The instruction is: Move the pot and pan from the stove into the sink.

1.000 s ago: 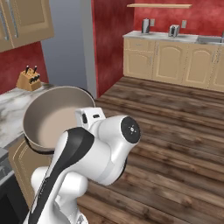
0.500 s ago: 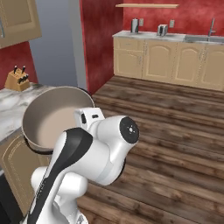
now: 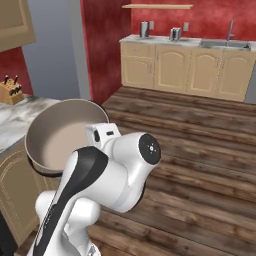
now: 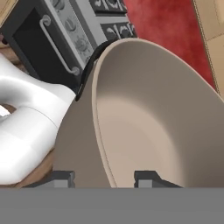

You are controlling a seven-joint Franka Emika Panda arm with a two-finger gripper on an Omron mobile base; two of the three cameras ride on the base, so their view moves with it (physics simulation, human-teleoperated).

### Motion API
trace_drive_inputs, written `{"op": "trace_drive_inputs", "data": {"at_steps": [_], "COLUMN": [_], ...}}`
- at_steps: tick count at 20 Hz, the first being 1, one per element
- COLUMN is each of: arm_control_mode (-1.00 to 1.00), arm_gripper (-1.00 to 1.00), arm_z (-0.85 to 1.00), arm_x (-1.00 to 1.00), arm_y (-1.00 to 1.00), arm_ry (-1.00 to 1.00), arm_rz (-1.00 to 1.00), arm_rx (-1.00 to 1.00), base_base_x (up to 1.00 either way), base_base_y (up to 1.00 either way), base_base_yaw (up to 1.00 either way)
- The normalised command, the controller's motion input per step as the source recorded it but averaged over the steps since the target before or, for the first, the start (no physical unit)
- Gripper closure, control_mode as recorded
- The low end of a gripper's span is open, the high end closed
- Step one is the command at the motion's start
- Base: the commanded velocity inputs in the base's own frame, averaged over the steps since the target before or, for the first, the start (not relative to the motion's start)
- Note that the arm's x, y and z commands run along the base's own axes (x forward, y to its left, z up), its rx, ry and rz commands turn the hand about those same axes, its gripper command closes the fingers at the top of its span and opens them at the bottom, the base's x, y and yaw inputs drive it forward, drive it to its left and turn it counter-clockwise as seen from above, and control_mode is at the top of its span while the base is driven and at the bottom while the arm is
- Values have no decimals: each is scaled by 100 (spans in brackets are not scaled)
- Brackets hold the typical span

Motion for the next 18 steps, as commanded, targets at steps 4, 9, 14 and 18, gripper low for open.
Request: {"op": "trace_drive_inputs", "data": {"at_steps": [4,9,14,18], "arm_control_mode": [100,100,100,100], "arm_gripper": [100,100,100,100], "arm_z": [0,0,0,0], "arm_x": [0,0,0,0], "arm_y": [0,0,0,0], "arm_ry": [0,0,0,0], "arm_rz": [0,0,0,0], "arm_rx": [0,0,0,0], "base_base_x": [36,77,85,82], "base_base_y": [8,8,5,5], "base_base_yaw": [-3,-6,-7,-7]}}
